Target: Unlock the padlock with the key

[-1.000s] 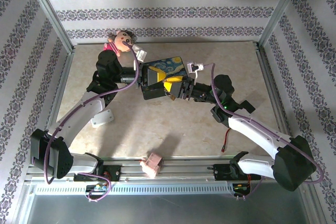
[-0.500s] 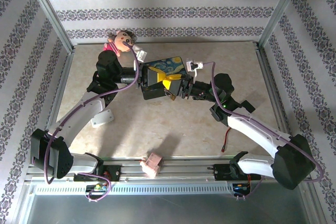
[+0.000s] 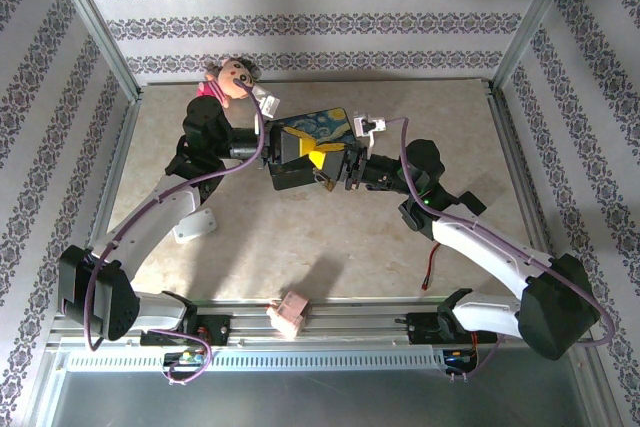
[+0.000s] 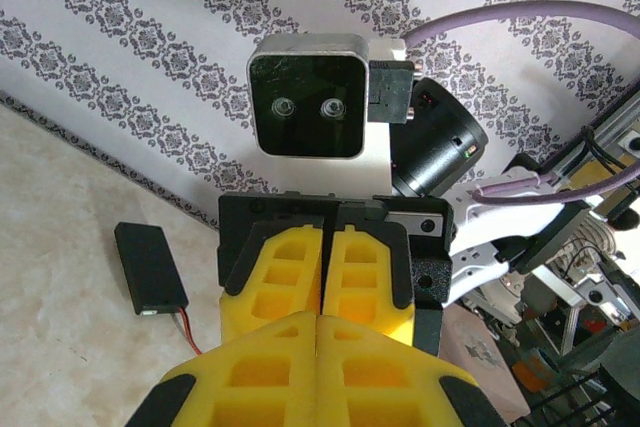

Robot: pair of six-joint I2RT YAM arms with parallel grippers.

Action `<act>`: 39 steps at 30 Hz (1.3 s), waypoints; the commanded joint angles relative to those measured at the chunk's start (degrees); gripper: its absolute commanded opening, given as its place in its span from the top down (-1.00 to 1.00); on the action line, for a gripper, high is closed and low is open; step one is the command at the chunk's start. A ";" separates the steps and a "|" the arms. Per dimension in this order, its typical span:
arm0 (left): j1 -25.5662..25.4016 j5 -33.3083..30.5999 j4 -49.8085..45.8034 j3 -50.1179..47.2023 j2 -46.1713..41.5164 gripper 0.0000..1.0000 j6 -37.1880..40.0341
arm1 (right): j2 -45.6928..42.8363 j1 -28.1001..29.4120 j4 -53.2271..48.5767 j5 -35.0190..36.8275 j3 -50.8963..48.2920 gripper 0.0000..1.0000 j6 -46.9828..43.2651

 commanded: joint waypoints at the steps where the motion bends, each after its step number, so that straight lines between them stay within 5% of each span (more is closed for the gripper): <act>1: 0.88 -0.37 3.24 -0.42 -0.22 1.00 -0.71 | -0.77 0.61 2.33 0.14 0.75 1.00 -0.45; 15: 2.47 -3.51 3.49 -0.58 -0.69 1.00 -3.20 | -4.19 -2.62 -1.58 1.62 -2.82 0.98 1.49; 17: 2.43 -3.44 3.90 -0.60 -0.52 1.00 -3.65 | -3.99 -2.46 -1.56 1.09 -2.46 0.30 1.55; 18: 2.45 -3.27 4.26 -0.56 -0.43 1.00 -3.99 | -3.82 -2.34 -1.53 0.83 -2.15 0.15 1.40; 23: 2.43 -2.88 5.77 -0.72 -0.24 1.00 -5.08 | -2.34 -2.14 -0.66 -0.58 0.04 -0.16 1.72; 39: 2.46 -1.37 2.41 -0.47 -1.84 1.00 -3.29 | 3.45 -1.36 0.91 -3.83 6.22 0.08 1.33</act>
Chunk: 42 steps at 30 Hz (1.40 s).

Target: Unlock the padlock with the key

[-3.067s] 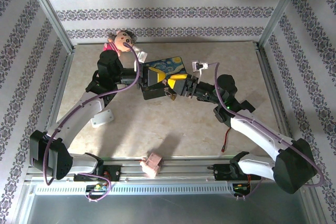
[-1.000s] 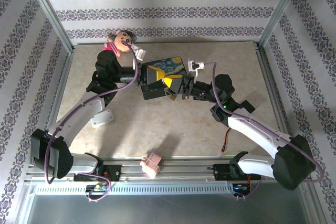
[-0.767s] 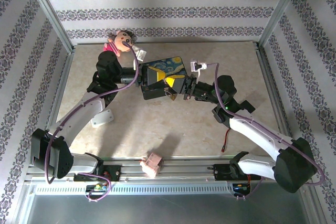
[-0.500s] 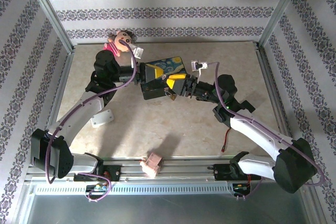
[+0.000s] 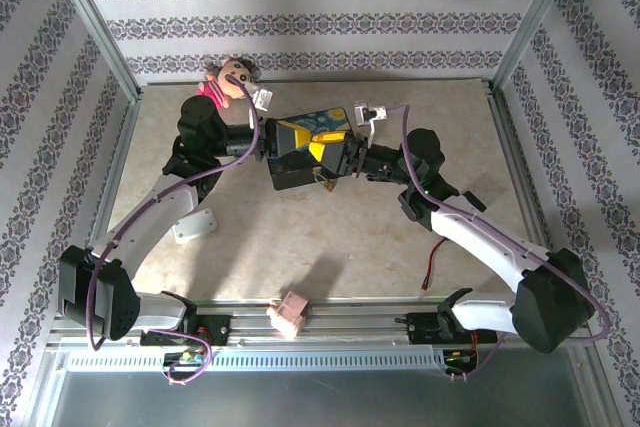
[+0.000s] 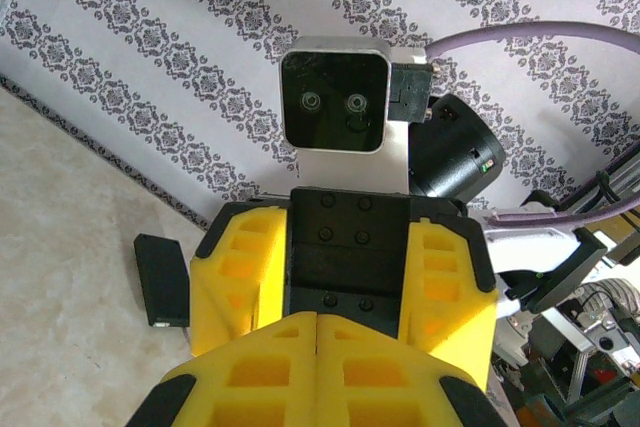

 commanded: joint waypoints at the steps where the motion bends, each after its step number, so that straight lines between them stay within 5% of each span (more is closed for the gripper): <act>1: 0.60 1.09 -0.33 0.16 -1.78 1.00 1.39 | 0.88 0.81 2.54 -2.43 2.12 0.10 -0.48; 29: 0.55 0.76 -0.25 0.61 -1.35 1.00 0.51 | -0.21 -0.55 1.05 -1.91 0.09 0.76 0.20; 38: 0.62 0.92 -4.38 1.31 -2.36 1.00 3.67 | -1.19 -1.94 -1.34 -1.29 -0.43 0.83 -0.07; 42: 0.61 0.79 -7.63 1.87 -3.11 1.00 6.01 | -1.75 -2.22 -6.40 -1.56 0.53 0.68 -2.44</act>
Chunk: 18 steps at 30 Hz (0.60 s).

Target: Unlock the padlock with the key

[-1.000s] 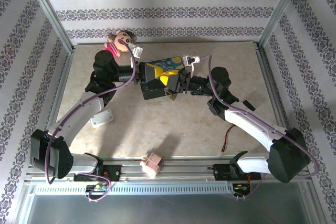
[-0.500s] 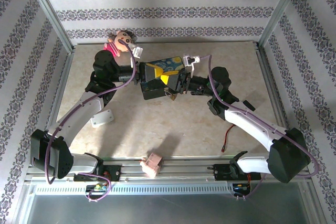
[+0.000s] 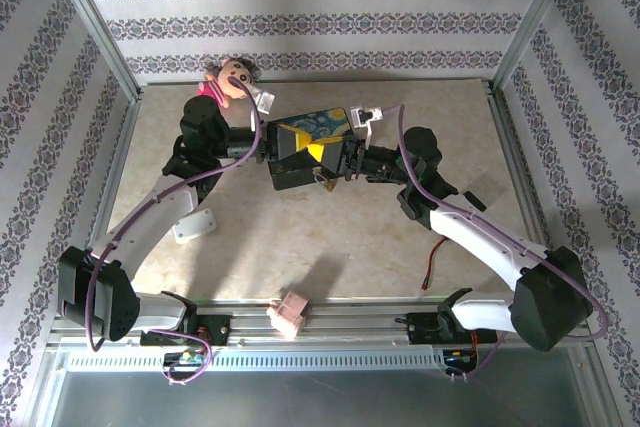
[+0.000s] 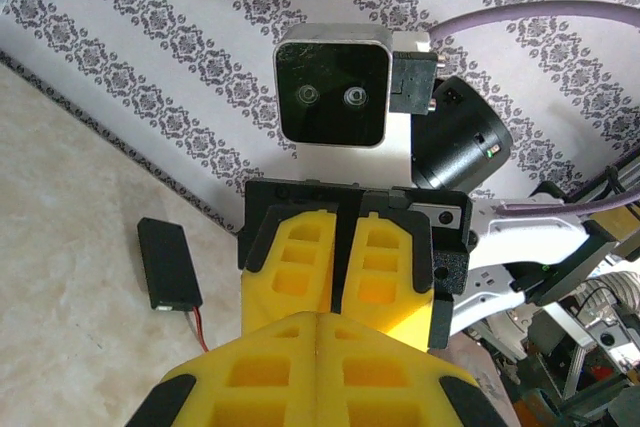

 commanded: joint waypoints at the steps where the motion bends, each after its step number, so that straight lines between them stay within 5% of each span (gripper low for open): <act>1: 0.65 0.79 -3.40 2.04 -2.79 1.00 3.85 | -1.95 -1.50 -3.71 0.22 0.72 0.67 -2.43; 8: 0.67 0.59 -10.41 4.39 -2.97 1.00 5.95 | -1.52 -0.98 -5.95 -0.95 2.42 0.68 -3.67; 18: 0.65 -1.36 -31.99 12.15 -2.52 1.00 14.77 | -1.38 1.32 -3.17 -1.66 1.61 0.08 -4.12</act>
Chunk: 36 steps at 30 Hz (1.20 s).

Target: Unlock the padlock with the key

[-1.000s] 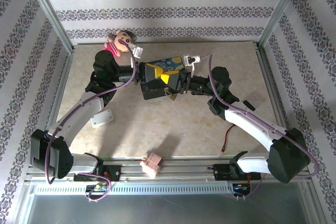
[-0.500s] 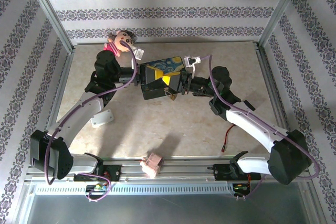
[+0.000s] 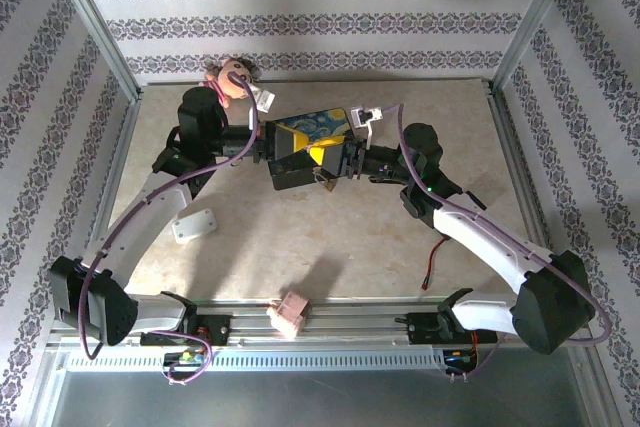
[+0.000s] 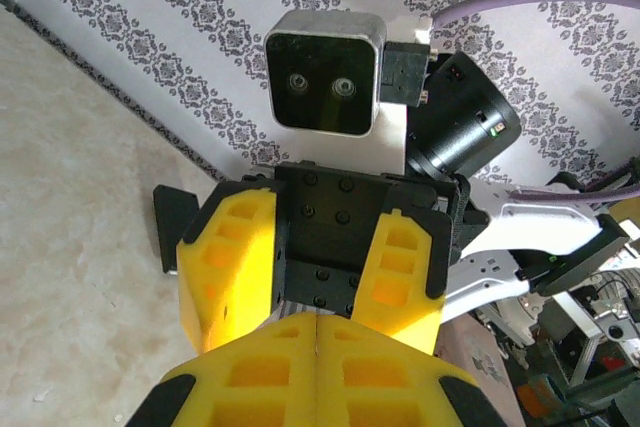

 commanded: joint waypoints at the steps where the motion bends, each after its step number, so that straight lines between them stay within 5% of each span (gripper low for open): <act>1: 0.61 -0.87 -13.42 4.73 -0.88 1.00 6.78 | -0.53 1.25 3.24 -0.92 -0.08 0.08 -0.80; 9: 0.61 -4.60 -34.25 13.90 1.55 1.00 18.47 | -1.21 3.08 8.48 1.01 -2.30 -0.04 -0.83; 36: 0.61 -4.67 -34.64 14.15 1.40 1.00 19.43 | 2.79 5.08 9.75 -0.65 1.43 0.32 -0.72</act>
